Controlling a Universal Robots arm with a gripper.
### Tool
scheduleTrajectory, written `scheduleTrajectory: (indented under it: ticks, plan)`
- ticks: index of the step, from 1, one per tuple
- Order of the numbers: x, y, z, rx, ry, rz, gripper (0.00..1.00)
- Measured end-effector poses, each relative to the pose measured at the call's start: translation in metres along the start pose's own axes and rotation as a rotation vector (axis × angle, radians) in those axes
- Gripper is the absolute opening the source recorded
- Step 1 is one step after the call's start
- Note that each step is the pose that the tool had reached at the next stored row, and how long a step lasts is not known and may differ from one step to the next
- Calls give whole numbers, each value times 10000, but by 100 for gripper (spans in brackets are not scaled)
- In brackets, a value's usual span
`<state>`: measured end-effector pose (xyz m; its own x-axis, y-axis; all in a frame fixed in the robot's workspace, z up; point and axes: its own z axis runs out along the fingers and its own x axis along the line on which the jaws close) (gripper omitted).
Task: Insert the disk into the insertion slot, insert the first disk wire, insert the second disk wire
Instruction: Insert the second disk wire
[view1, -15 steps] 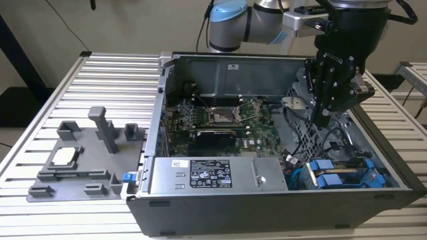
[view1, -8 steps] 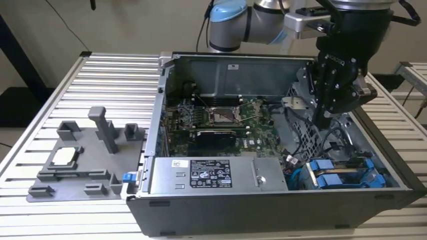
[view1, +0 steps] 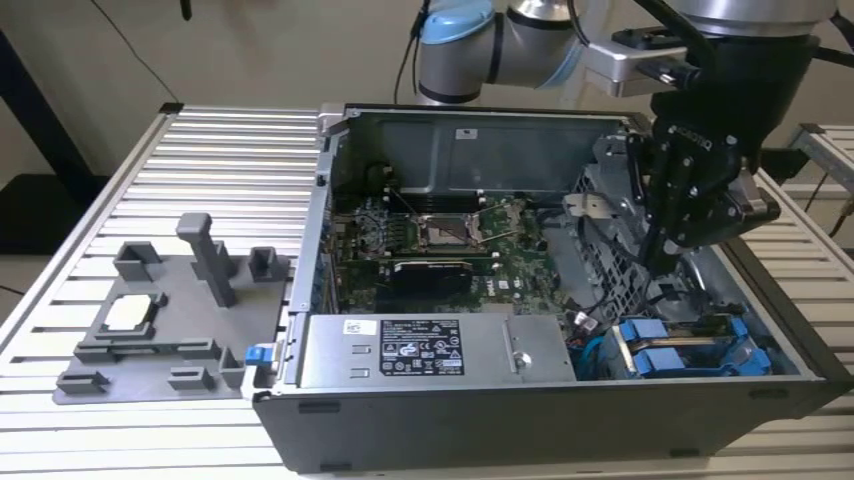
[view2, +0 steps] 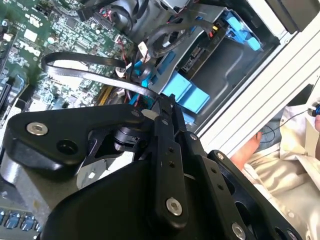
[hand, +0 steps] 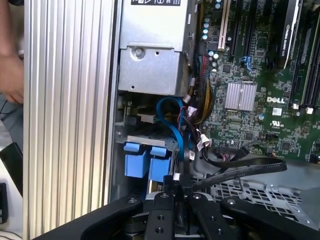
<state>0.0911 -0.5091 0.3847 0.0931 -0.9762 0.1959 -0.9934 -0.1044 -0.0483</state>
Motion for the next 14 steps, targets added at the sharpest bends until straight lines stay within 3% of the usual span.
scheduleTrajectory:
  ticks: [6, 14]
  plan:
    - [57, -34, 16, -26, -73, -2, 16]
    - [211, -154, 58, -395, -113, -72, 16]
